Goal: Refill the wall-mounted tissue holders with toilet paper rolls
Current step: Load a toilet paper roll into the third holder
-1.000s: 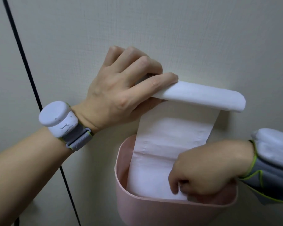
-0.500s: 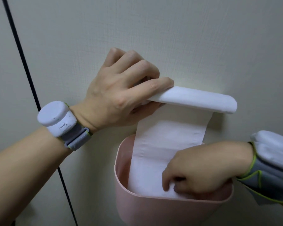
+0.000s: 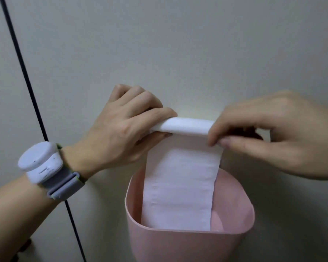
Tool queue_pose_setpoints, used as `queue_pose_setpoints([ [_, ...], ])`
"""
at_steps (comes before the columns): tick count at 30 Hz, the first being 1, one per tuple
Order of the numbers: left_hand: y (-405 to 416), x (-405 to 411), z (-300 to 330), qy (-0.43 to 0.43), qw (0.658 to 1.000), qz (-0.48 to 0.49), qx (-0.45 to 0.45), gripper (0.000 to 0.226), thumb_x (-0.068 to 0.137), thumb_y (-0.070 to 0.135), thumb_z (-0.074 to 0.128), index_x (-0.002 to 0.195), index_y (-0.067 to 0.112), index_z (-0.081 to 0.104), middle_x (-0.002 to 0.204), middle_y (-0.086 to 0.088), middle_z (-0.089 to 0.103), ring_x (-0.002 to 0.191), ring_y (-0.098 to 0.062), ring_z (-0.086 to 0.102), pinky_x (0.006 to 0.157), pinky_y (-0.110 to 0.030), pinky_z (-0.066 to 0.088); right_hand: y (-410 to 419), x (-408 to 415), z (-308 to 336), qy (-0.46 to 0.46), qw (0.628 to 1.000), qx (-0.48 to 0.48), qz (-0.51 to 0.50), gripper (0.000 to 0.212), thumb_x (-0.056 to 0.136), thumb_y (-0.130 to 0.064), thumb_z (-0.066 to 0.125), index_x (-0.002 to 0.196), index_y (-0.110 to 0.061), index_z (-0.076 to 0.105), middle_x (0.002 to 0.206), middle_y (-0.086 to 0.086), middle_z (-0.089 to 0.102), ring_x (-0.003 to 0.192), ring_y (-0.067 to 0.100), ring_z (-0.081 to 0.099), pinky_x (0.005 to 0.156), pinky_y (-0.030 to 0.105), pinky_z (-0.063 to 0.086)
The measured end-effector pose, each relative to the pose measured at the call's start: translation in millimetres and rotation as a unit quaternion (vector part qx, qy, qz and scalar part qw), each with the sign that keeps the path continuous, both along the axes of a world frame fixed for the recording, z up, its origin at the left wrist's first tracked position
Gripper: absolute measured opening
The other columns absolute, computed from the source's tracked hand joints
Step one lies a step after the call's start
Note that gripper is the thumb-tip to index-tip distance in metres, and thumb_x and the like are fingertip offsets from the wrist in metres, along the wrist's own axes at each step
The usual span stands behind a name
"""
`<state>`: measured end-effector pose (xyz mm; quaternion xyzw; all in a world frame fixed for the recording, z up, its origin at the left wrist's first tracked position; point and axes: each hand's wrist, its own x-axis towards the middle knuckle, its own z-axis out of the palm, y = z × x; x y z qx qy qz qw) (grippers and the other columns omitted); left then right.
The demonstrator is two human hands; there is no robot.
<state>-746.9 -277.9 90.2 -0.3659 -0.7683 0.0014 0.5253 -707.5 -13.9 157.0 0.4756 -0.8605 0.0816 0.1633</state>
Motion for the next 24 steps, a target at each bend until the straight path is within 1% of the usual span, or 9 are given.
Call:
queue_pose_setpoints([
  [1, -0.2, 0.5, 1.1, -0.006, 1.000, -0.003, -0.004, 0.025, 0.097, 0.029, 0.059, 0.107, 0.011, 0.072, 0.089, -0.006, 0.063, 0.077, -0.027, 0.054, 0.074, -0.039, 0.031, 0.1, -1.8, 1.6, 0.030, 0.999, -0.015, -0.004, 0.013, 0.084, -0.031, 0.060, 0.095, -0.034, 0.067, 0.078, -0.017, 0.057, 0.070, 0.002, 0.055, 0.063, 0.024, 0.044],
  [3, -1.7, 2.3, 3.0, -0.027, 0.999, -0.018, -0.005, 0.024, 0.096, 0.029, 0.059, 0.106, 0.011, 0.072, 0.088, -0.006, 0.063, 0.076, -0.026, 0.053, 0.074, -0.039, 0.031, -2.8, -7.3, 0.7, 0.054, 0.998, -0.018, -0.023, 0.022, 0.082, -0.035, 0.062, 0.104, -0.031, 0.063, 0.089, -0.016, 0.050, 0.080, 0.003, 0.051, 0.070, 0.024, 0.044],
  [5, -4.3, 4.9, 4.3, -0.053, 0.998, -0.032, 0.001, 0.024, 0.094, 0.029, 0.061, 0.106, 0.011, 0.072, 0.088, -0.005, 0.062, 0.076, -0.024, 0.053, 0.074, -0.039, 0.032, -6.4, -12.7, -4.8, 0.036, 0.998, 0.002, -0.041, 0.035, 0.081, -0.043, 0.062, 0.113, -0.032, 0.058, 0.097, -0.014, 0.051, 0.089, 0.007, 0.051, 0.078, 0.031, 0.048],
  [8, -7.7, 9.6, 5.3, -0.077, 0.996, -0.033, 0.000, 0.025, 0.092, 0.029, 0.062, 0.105, 0.010, 0.073, 0.086, -0.005, 0.061, 0.075, -0.023, 0.053, 0.072, -0.039, 0.034, -14.0, -17.6, -13.4, 0.006, 0.999, 0.017, -0.045, 0.040, 0.080, -0.048, 0.060, 0.118, -0.038, 0.053, 0.098, -0.018, 0.053, 0.087, 0.005, 0.053, 0.078, 0.034, 0.049],
  [10, -8.5, 13.2, 4.0, -0.094, 0.995, -0.030, -0.009, 0.026, 0.091, 0.029, 0.062, 0.104, 0.009, 0.073, 0.084, -0.006, 0.061, 0.074, -0.024, 0.053, 0.071, -0.040, 0.036, -17.3, -20.4, -15.1, -0.011, 0.999, 0.018, -0.046, 0.039, 0.081, -0.047, 0.060, 0.118, -0.040, 0.052, 0.098, -0.019, 0.055, 0.086, 0.004, 0.054, 0.077, 0.032, 0.049],
  [13, -9.1, 21.4, -0.5, -0.145, 0.989, -0.025, -0.010, 0.030, 0.092, 0.034, 0.059, 0.104, 0.009, 0.072, 0.084, -0.005, 0.060, 0.074, -0.022, 0.053, 0.070, -0.041, 0.039, -17.6, -24.2, -16.4, -0.033, 0.998, 0.032, -0.037, 0.037, 0.082, -0.043, 0.061, 0.118, -0.040, 0.056, 0.100, -0.018, 0.061, 0.088, 0.002, 0.056, 0.078, 0.022, 0.044],
  [16, -6.5, 29.1, -1.7, -0.201, 0.979, -0.034, 0.014, 0.032, 0.091, 0.036, 0.058, 0.103, 0.010, 0.072, 0.084, -0.004, 0.060, 0.074, -0.021, 0.054, 0.068, -0.039, 0.043, -15.7, -23.7, -15.4, -0.068, 0.997, 0.030, -0.027, 0.036, 0.080, -0.042, 0.058, 0.116, -0.043, 0.057, 0.098, -0.022, 0.065, 0.089, -0.002, 0.058, 0.078, 0.017, 0.043],
  [19, -0.8, 30.7, -0.2, -0.232, 0.971, -0.043, 0.039, 0.032, 0.090, 0.037, 0.059, 0.102, 0.010, 0.072, 0.083, -0.004, 0.060, 0.074, -0.020, 0.056, 0.068, -0.036, 0.045, -11.7, -24.5, -13.5, -0.082, 0.996, 0.027, -0.027, 0.036, 0.079, -0.041, 0.056, 0.115, -0.046, 0.056, 0.095, -0.026, 0.067, 0.085, -0.009, 0.060, 0.073, 0.009, 0.042],
  [24, 3.3, 31.7, 5.6, -0.269, 0.960, -0.045, 0.056, 0.031, 0.090, 0.040, 0.059, 0.104, 0.015, 0.071, 0.087, -0.002, 0.062, 0.080, -0.019, 0.059, 0.072, -0.035, 0.046, -7.5, -24.4, -10.3, -0.108, 0.994, 0.001, -0.025, 0.036, 0.078, -0.041, 0.058, 0.113, -0.049, 0.056, 0.093, -0.029, 0.068, 0.084, -0.007, 0.064, 0.074, 0.012, 0.046],
])
